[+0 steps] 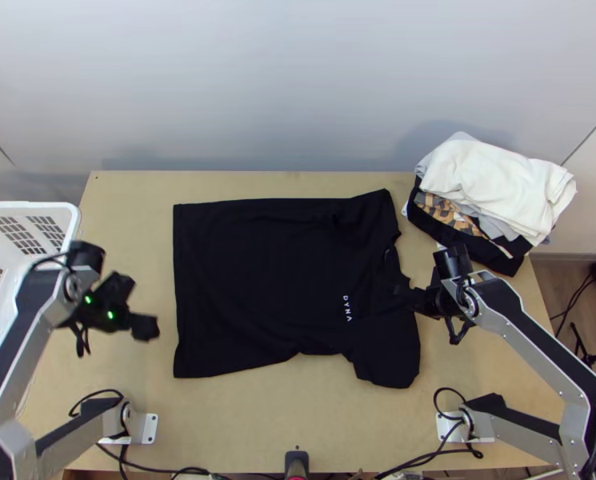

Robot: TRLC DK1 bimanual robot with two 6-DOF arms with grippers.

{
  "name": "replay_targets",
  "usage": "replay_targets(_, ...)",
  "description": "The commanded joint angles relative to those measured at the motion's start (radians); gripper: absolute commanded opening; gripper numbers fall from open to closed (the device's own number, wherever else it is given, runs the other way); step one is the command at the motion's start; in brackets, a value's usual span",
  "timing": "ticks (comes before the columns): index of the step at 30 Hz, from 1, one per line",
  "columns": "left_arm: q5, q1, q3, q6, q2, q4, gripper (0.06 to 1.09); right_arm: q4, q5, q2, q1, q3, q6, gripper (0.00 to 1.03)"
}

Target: Fold the t-shirt

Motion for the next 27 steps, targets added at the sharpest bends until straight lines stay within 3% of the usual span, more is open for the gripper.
replay_targets(1, -0.007, -0.163, -0.143, 0.023, -0.121, -0.018, 1.02, -0.026, 0.029, 0.012, 0.002, 0.027, -0.001, 0.03)
replay_targets(6, 0.03, -0.208, -0.155, -0.034, -0.063, 0.003, 0.83, -0.04, 0.048, 0.029, 0.012, 0.051, 0.011, 0.03)
replay_targets(16, 0.079, -0.343, -0.175, -0.037, -0.029, -0.053, 0.82, -0.08, 0.078, 0.017, 0.042, 0.065, 0.039, 0.03)
replay_targets(25, 0.08, -0.338, -0.189, -0.043, 0.038, 0.023, 0.82, -0.089, 0.089, 0.001, 0.043, 0.058, 0.046, 0.03)
replay_targets(27, 0.083, -0.343, -0.186, -0.051, 0.057, 0.03, 0.74, -0.089, 0.09, 0.001, 0.045, 0.056, 0.046, 0.03)
